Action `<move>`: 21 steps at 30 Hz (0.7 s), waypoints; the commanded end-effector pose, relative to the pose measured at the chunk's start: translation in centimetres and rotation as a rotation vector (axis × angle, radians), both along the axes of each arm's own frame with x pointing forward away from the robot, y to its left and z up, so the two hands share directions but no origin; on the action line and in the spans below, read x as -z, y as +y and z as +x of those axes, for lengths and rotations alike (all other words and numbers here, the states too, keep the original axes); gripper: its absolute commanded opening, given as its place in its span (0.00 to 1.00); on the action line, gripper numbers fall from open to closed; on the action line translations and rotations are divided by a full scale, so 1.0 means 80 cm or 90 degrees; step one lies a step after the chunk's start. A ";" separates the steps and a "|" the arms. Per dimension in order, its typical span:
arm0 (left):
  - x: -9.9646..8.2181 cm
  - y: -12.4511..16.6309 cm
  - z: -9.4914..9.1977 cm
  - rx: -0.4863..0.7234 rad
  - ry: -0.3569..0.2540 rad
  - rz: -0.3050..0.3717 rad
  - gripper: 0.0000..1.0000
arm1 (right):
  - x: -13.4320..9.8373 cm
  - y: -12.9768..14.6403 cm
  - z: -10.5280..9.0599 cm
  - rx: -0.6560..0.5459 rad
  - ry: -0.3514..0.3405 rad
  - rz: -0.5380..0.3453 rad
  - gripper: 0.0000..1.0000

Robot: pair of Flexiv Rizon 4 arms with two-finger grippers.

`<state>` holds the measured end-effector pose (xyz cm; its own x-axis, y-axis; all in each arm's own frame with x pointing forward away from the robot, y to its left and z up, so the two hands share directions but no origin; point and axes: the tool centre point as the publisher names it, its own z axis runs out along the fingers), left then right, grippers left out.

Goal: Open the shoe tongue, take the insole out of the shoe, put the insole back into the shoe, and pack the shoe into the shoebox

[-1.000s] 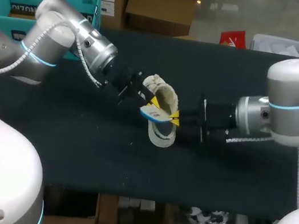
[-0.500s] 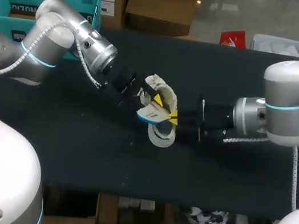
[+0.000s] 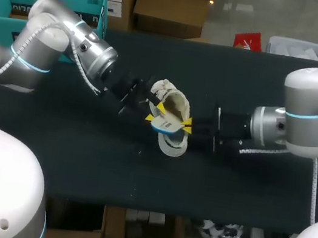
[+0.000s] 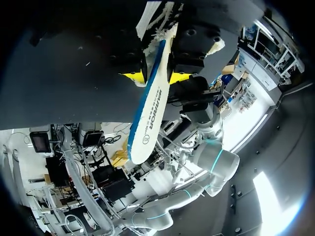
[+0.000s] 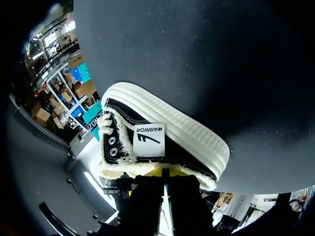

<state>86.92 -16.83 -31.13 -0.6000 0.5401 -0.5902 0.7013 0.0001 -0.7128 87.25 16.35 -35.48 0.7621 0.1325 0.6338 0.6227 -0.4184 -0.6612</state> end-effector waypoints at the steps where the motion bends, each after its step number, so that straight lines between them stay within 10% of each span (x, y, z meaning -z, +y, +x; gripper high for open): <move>1: 0.006 -0.007 0.000 -0.004 -0.001 0.007 0.00 | 0.002 -0.004 0.002 -0.004 0.001 0.005 0.00; 4: 0.008 -0.008 0.003 -0.005 0.002 0.008 0.00 | 0.002 -0.004 0.002 -0.008 0.003 0.007 0.01; 8: 0.009 -0.008 0.003 -0.007 0.001 0.009 0.00 | -0.004 -0.005 -0.008 -0.008 0.005 0.007 1.00; 13: 0.010 -0.007 0.003 -0.013 -0.004 0.012 0.00 | -0.018 -0.004 -0.023 -0.006 -0.003 -0.004 1.00; 16: 0.012 -0.008 0.002 -0.014 -0.002 0.014 0.00 | -0.022 -0.003 -0.030 -0.006 -0.011 -0.001 0.55; 21: 0.012 -0.010 0.000 -0.017 -0.014 0.008 0.00 | -0.019 0.004 -0.031 -0.021 -0.011 0.020 0.44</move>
